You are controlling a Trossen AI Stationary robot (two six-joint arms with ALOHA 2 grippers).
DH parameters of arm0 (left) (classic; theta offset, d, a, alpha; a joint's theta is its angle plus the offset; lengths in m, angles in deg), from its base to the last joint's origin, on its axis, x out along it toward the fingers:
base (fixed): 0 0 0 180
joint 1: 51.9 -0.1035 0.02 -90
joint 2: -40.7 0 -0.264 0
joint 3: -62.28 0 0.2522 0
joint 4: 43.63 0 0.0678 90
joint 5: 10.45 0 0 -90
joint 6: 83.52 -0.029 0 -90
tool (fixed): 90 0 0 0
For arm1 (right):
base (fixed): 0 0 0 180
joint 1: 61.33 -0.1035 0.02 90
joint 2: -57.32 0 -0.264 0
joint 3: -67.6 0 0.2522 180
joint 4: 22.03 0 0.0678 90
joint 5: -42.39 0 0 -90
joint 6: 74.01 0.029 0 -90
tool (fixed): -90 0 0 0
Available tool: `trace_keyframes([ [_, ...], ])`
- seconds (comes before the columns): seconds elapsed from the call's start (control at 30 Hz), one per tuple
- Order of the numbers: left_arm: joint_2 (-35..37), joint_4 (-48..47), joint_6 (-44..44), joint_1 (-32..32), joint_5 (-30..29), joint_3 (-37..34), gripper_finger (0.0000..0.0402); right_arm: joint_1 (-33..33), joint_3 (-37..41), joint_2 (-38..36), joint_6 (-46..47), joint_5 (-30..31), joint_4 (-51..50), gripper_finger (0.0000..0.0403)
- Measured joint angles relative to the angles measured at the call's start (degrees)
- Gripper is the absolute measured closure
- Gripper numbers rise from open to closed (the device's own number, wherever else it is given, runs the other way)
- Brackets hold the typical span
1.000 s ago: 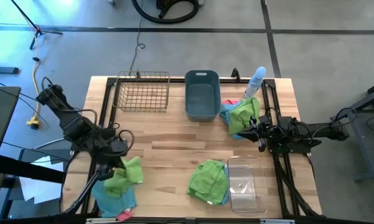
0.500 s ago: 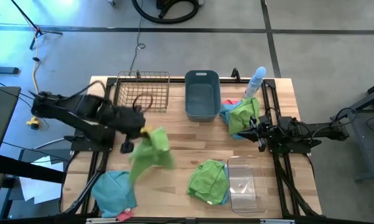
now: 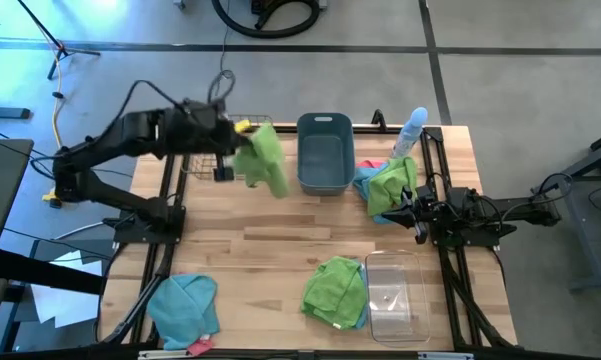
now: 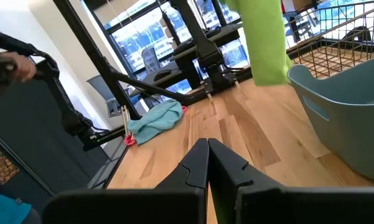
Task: Sort microfiber towel by color & place in baskets
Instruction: Put the bottom left green towel into the wire basket
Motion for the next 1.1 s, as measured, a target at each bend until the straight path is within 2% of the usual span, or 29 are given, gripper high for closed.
trace_keyframes([
  [0.17,1.87,-1.14,-0.49,-6.29,-1.63,0.43,0.0401,0.0,0.0,-0.01,-0.02,-0.01,-0.02,0.0402],
  [0.4,3.31,0.93,-0.05,-15.4,-8.02,0.43,0.0401,0.0,-0.01,-0.01,-0.01,-0.01,0.0,0.0402],
  [0.7,2.14,6.65,0.17,-25.54,-9.07,0.43,0.0401,0.01,-0.01,0.0,-0.02,-0.01,0.0,0.0402],
  [0.87,1.92,6.11,5.68,-28.3,-3.66,-1.74,0.0401,0.0,-0.01,-0.01,0.0,-0.01,-0.01,0.0402],
  [1.1,5.01,6.21,11.89,-28.71,2.17,-8.96,0.0401,0.0,-0.01,0.0,-0.01,0.0,0.0,0.0402],
])
